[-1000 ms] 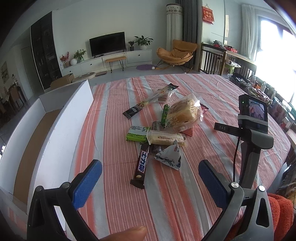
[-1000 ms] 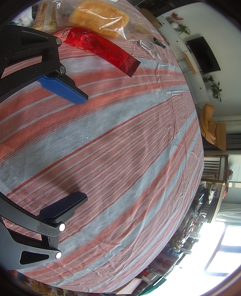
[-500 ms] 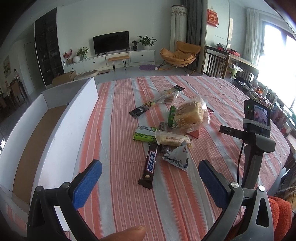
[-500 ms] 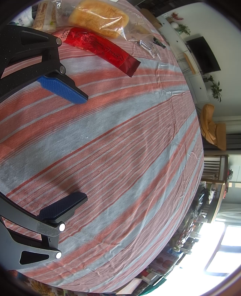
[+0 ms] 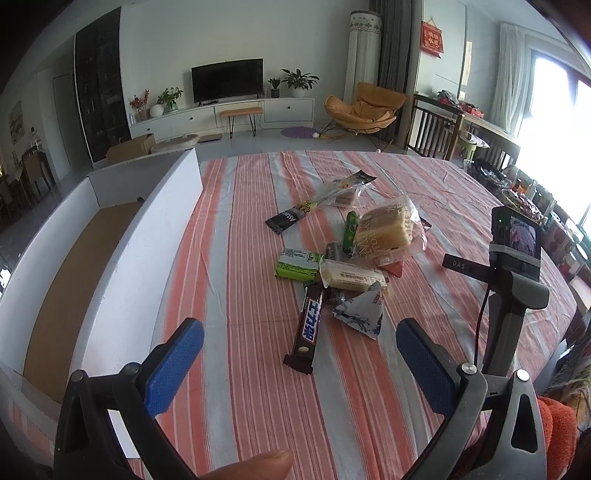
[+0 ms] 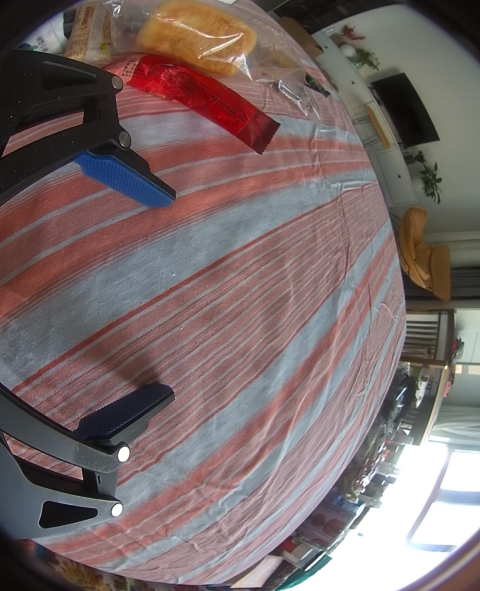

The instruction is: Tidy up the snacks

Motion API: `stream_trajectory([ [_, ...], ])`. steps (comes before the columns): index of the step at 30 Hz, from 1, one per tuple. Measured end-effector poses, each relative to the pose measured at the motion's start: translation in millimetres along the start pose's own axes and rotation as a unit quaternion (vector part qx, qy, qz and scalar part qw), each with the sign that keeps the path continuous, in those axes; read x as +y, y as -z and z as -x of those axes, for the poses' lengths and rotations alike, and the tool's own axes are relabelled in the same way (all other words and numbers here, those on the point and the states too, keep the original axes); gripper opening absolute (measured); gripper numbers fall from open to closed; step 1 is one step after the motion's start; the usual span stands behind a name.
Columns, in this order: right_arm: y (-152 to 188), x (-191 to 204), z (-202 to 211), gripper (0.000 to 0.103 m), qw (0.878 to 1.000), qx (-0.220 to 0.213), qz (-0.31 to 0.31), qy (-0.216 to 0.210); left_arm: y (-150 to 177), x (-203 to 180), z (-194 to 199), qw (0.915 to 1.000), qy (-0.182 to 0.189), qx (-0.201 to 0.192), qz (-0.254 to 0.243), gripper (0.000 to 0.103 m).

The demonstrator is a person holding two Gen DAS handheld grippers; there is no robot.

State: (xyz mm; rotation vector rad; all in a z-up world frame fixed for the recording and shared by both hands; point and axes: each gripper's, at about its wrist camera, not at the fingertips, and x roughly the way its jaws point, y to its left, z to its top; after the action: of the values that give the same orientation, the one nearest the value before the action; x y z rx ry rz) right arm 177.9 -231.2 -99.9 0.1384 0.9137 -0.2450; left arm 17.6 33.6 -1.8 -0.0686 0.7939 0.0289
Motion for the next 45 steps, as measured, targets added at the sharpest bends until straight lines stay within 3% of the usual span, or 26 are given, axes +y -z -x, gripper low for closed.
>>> stream_trajectory([
  [9, 0, 0, 0, 0.098, 1.000, 0.000, 0.000, 0.000, 2, -6, -7, 0.9999, -0.001, 0.015, 0.000, 0.103],
  [15, -1, 0, 0, 0.098, 1.000, 0.000, 0.000, 0.000, 0, -16, 11, 0.9994, -0.007, -0.022, -0.025, 0.103],
  [24, -1, 0, 0, 0.098, 1.000, 0.000, 0.000, 0.000, -1, -13, -6, 0.9999, -0.006, 0.002, -0.011, 0.103],
  [28, -1, 0, 0, 0.098, 1.000, 0.000, 0.000, 0.000, 0, -19, 3, 0.9997, 0.001, -0.008, -0.021, 0.103],
  [32, -2, 0, 0, 0.098, 1.000, 0.000, 0.000, 0.000, 1, -9, 4, 0.9994, -0.013, -0.015, -0.028, 0.103],
  [37, -2, 0, 0, 0.098, 1.000, 0.000, 0.000, 0.000, 1, 14, -6, 0.9999, -0.015, 0.000, 0.002, 0.103],
  [40, -1, 0, 0, 0.098, 1.000, 0.000, 0.000, 0.000, 2, 14, -10, 0.9998, -0.011, 0.012, 0.012, 0.103],
  [45, -1, 0, 0, 0.098, 1.000, 0.000, 0.000, 0.000, 4, 6, -1, 1.0000, -0.004, -0.002, -0.003, 0.103],
])
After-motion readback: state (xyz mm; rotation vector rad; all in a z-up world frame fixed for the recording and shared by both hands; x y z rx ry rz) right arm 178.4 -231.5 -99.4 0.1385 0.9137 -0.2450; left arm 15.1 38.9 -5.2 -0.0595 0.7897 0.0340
